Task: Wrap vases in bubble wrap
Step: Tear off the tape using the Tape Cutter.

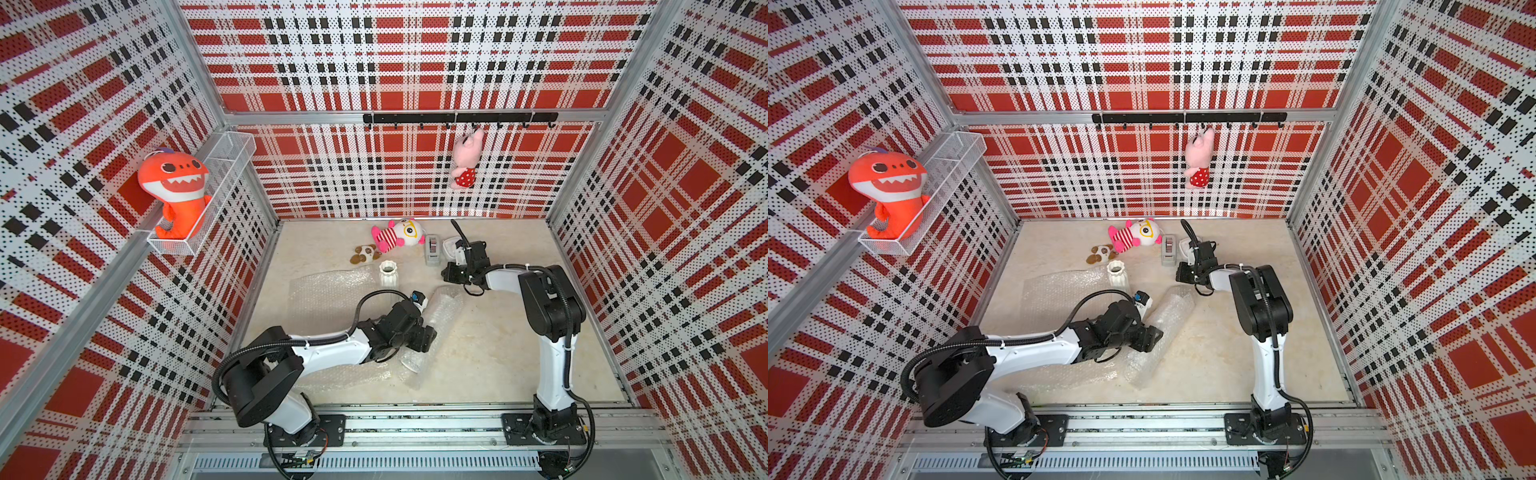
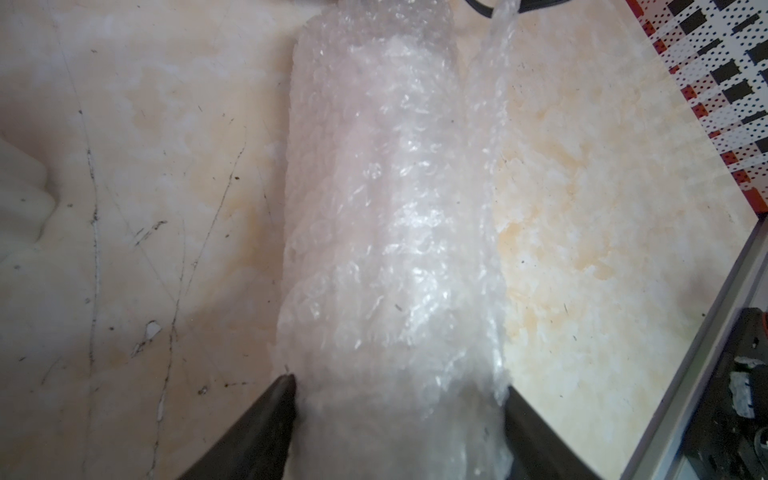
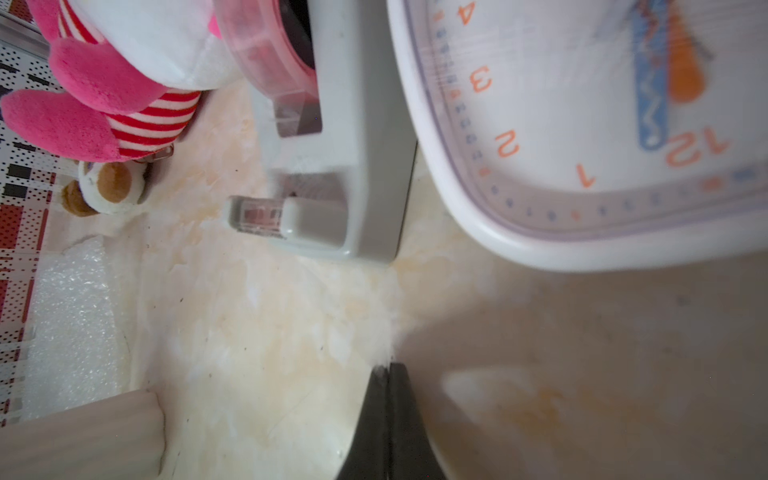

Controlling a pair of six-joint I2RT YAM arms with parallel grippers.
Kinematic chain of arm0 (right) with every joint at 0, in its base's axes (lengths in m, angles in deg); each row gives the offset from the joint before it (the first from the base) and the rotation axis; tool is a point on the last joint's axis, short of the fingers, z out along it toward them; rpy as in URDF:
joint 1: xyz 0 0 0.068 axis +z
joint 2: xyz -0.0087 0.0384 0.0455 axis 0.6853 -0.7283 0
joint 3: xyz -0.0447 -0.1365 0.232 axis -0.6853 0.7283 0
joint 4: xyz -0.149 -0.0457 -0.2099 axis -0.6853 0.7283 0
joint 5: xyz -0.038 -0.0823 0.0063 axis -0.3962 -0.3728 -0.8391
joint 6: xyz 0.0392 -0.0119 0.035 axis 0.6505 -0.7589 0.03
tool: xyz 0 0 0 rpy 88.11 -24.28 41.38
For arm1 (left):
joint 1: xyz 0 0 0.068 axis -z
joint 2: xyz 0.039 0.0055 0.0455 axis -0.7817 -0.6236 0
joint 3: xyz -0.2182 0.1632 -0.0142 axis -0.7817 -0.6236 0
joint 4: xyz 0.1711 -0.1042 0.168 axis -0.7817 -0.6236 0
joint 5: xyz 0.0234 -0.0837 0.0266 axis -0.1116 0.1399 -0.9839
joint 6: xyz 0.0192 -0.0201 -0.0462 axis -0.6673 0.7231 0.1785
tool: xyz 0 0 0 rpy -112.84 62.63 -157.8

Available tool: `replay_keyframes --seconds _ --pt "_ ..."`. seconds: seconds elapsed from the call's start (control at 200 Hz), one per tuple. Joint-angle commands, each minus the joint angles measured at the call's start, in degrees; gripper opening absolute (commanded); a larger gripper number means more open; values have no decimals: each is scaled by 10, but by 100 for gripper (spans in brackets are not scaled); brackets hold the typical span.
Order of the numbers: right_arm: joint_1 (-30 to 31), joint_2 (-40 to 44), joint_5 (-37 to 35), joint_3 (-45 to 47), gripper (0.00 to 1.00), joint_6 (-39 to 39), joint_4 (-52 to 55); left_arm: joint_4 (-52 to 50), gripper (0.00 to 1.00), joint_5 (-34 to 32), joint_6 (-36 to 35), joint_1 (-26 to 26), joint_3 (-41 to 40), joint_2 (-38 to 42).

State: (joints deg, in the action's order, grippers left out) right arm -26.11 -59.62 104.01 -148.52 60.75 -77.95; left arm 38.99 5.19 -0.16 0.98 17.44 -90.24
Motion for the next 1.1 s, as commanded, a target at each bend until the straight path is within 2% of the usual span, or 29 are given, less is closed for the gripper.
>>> replay_keyframes --seconds 0.0,0.145,0.301,0.606,0.822,1.092 --pt "0 1 -75 17 0 -24 67 -29 72 6 -4 -4 -21 -23" --pt "2 38 -137 37 0 -51 65 -26 72 8 -3 -5 -24 -18" --pt "1 73 -154 33 0 -71 76 -28 71 7 -5 -5 -24 -18" --pt "-3 176 -34 59 0 -61 40 -18 71 13 -2 -4 -32 -17" --pt "-15 263 43 65 0 -54 88 -15 71 14 -1 -4 -31 -17" --pt "-13 391 184 162 0 1 152 4 71 9 25 0 -49 -6"
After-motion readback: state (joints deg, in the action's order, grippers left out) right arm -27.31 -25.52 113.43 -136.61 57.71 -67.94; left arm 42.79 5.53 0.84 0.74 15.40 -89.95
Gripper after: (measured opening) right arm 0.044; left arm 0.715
